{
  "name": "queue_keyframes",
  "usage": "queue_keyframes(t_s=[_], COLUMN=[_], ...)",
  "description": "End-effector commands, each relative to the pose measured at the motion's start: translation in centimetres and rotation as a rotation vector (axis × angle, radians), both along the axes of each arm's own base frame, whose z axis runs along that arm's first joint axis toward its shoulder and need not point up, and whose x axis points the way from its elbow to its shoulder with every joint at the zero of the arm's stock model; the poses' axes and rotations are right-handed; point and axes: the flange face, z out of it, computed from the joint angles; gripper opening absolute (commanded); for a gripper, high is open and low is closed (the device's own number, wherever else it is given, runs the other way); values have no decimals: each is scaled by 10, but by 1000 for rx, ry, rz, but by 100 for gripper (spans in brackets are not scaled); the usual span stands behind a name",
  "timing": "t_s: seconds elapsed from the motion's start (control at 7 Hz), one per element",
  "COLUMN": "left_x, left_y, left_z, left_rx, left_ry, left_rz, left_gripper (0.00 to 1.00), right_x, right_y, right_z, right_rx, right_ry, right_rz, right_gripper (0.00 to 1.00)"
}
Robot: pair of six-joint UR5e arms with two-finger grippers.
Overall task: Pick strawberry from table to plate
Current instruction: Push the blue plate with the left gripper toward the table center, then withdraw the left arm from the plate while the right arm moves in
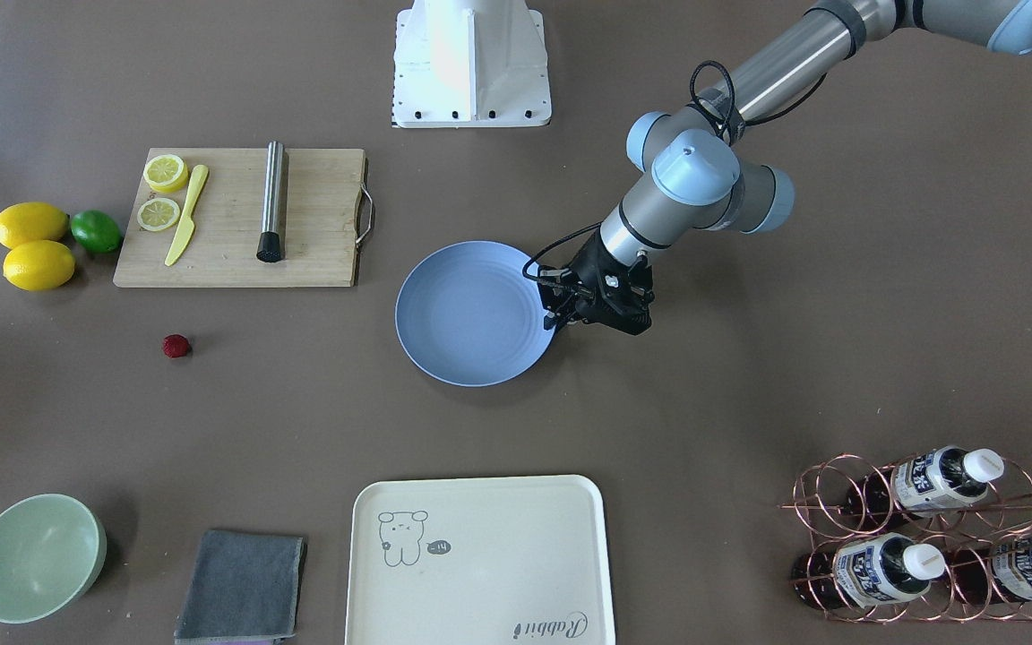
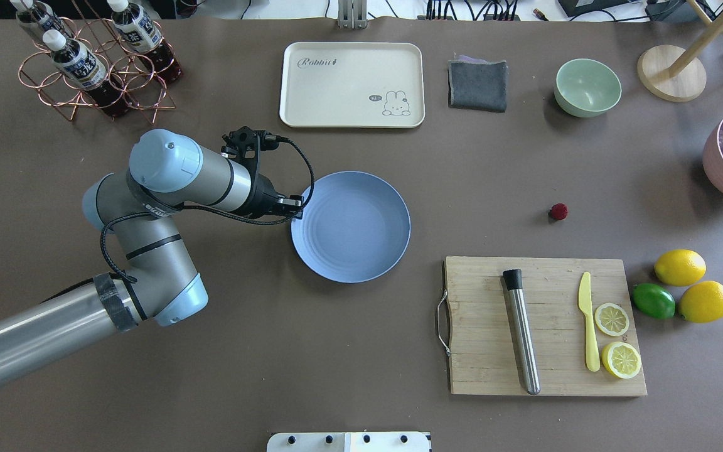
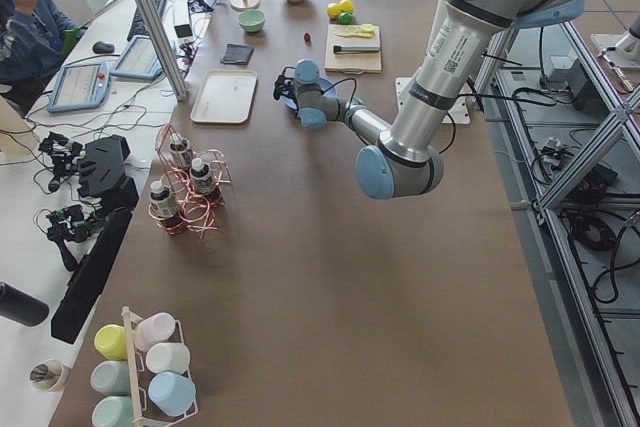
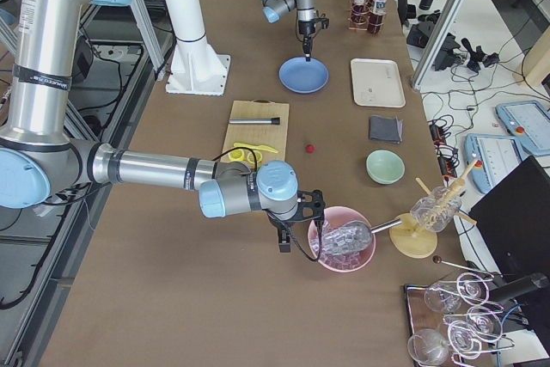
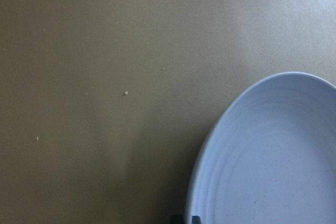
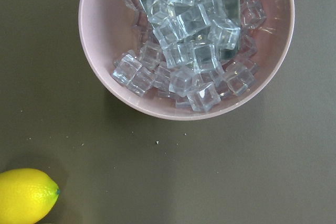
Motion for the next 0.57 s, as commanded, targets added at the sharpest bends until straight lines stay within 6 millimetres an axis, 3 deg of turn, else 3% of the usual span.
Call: queue_keyframes(t_s=[0.0, 0.14, 0.29, 0.43], left_x=[-33, -77, -138, -188], left_y=[-26, -40, -63, -68], left_z=[7, 30, 44, 67], left_rx=[-5, 7, 44, 63], left_ry=[-4, -16, -33, -67], left_rz=[-45, -42, -23, -19], left_gripper=[98, 98, 98, 98], right_x=[-13, -21, -43, -77], right_y=[-7, -15, -29, -43], right_z=[-11, -19, -36, -58], right_rx=[67, 64, 10, -21], right_ry=[33, 28, 13, 31], right_rz=[-26, -19, 28, 60], right_gripper=[100, 100, 100, 100])
